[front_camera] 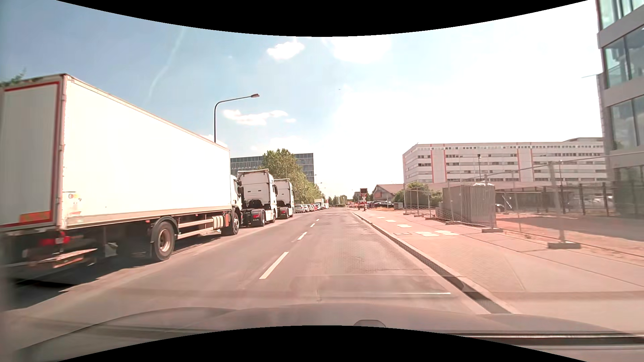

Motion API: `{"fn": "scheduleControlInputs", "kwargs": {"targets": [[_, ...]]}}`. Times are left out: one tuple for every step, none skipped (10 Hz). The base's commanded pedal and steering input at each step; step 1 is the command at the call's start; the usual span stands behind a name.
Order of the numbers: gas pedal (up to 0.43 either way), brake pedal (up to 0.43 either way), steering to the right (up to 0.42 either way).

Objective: Follow the waypoints while adhering to traffic rules and regulations

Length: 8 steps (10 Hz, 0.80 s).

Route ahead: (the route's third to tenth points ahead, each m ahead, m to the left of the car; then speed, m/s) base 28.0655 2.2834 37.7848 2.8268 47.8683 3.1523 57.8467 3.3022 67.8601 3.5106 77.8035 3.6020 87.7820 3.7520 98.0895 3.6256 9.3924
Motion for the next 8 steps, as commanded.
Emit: {"fn": "scheduleControlInputs", "kwargs": {"targets": [[0.079,0.000,-0.015],[0.079,0.000,-0.014],[0.079,0.000,-0.014],[0.079,0.000,-0.015],[0.079,0.000,-0.014],[0.079,0.000,-0.015],[0.079,0.000,-0.012],[0.079,0.000,-0.011]]}}
